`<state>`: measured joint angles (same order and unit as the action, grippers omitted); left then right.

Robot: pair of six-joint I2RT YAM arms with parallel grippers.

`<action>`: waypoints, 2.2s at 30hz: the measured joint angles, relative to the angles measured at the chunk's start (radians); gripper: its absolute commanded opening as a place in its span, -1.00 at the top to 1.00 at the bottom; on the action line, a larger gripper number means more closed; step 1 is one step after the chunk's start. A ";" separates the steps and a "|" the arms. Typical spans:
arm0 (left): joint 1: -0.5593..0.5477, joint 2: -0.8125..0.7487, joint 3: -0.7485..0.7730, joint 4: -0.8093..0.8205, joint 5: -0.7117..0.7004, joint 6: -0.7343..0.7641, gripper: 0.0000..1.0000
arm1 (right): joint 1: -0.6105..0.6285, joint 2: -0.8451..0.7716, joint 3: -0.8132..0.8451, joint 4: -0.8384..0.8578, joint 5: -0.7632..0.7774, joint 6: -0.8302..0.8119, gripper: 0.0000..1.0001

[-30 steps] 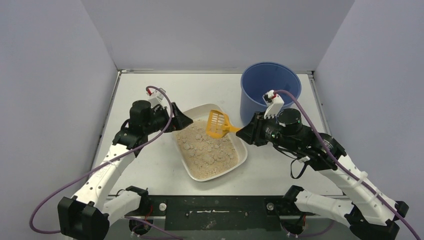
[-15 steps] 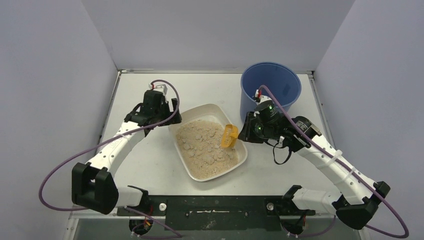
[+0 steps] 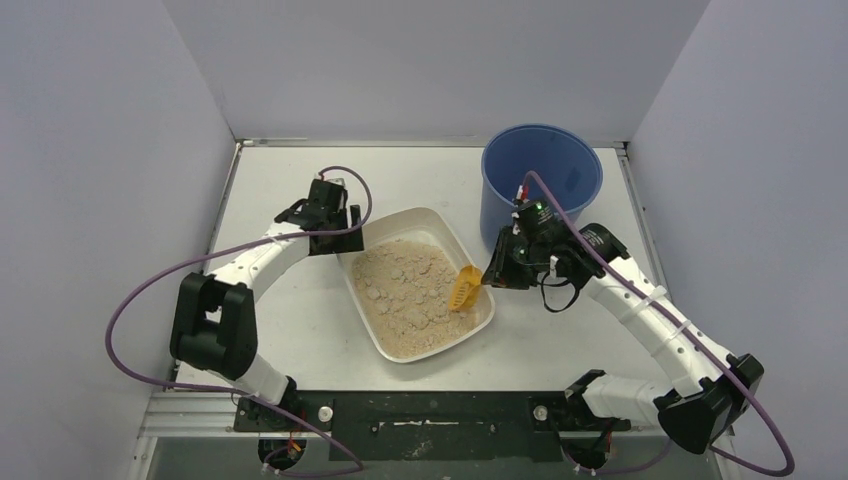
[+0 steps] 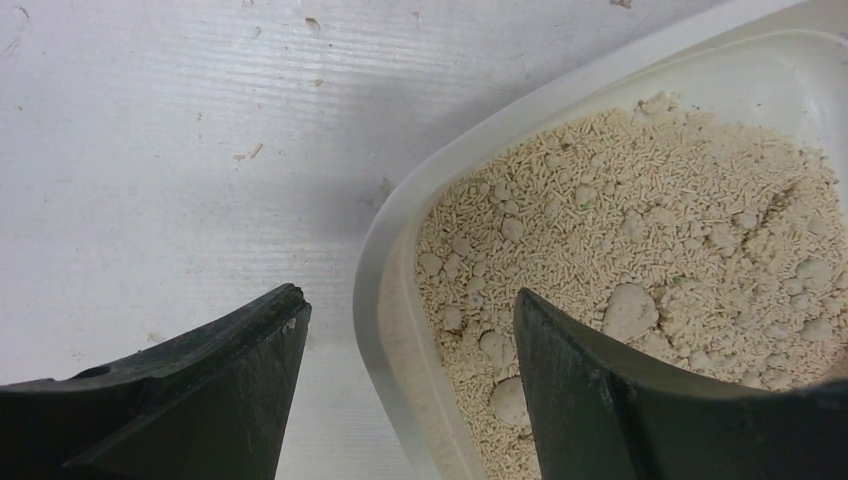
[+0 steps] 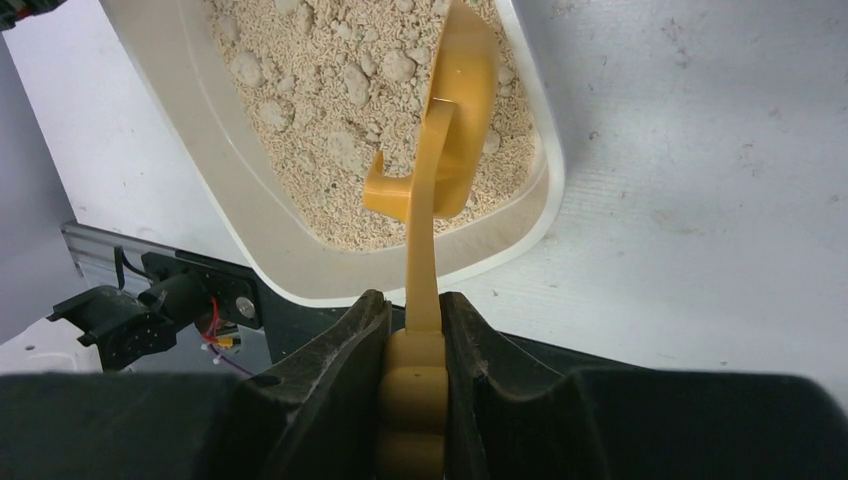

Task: Clean the litter box

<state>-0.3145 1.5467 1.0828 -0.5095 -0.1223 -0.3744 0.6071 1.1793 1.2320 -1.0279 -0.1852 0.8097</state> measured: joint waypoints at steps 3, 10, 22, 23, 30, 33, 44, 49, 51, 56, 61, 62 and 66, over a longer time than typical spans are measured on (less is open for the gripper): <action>0.000 0.045 0.019 0.000 -0.001 0.002 -0.28 | -0.002 0.016 0.000 -0.014 -0.007 0.000 1.00; 0.000 0.129 0.056 -0.003 0.016 -0.006 0.11 | -0.004 0.084 0.050 -0.085 -0.006 -0.004 1.00; 0.006 0.139 0.047 0.014 0.038 0.001 1.00 | -0.004 0.162 0.107 -0.132 -0.020 -0.010 1.00; 0.006 0.135 0.042 0.020 0.039 -0.001 1.00 | -0.004 0.162 0.103 -0.126 -0.024 -0.008 1.00; -0.005 0.094 -0.014 0.058 0.009 -0.028 1.00 | -0.004 0.137 0.002 -0.030 -0.068 0.037 1.00; -0.011 0.069 -0.042 0.070 -0.007 -0.044 1.00 | -0.002 0.090 -0.066 0.034 -0.084 0.065 1.00; -0.019 -0.068 -0.171 0.073 -0.042 -0.117 1.00 | 0.033 -0.092 -0.410 0.332 -0.122 0.208 1.00; -0.022 -0.121 -0.209 0.069 -0.055 -0.139 1.00 | 0.063 -0.103 -0.536 0.521 -0.130 0.261 1.00; -0.023 -0.134 -0.217 0.065 -0.060 -0.142 1.00 | 0.077 -0.089 -0.577 0.610 -0.131 0.278 1.00; -0.024 -0.158 -0.217 0.039 -0.063 -0.140 1.00 | 0.108 -0.030 -0.674 0.858 -0.136 0.328 1.00; -0.025 -0.188 -0.222 0.012 -0.068 -0.138 1.00 | 0.122 0.043 -0.743 1.088 -0.138 0.378 1.00; -0.025 -0.192 -0.224 0.010 -0.069 -0.138 1.00 | 0.125 0.058 -0.750 1.127 -0.138 0.385 1.00; -0.028 -0.205 -0.226 0.000 -0.083 -0.137 1.00 | 0.137 0.111 -0.773 1.248 -0.131 0.406 1.00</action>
<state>-0.3424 1.3418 0.8566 -0.5095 -0.2050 -0.5117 0.7441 1.2900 0.4591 0.2203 -0.3164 1.2160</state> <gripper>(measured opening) 0.117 0.245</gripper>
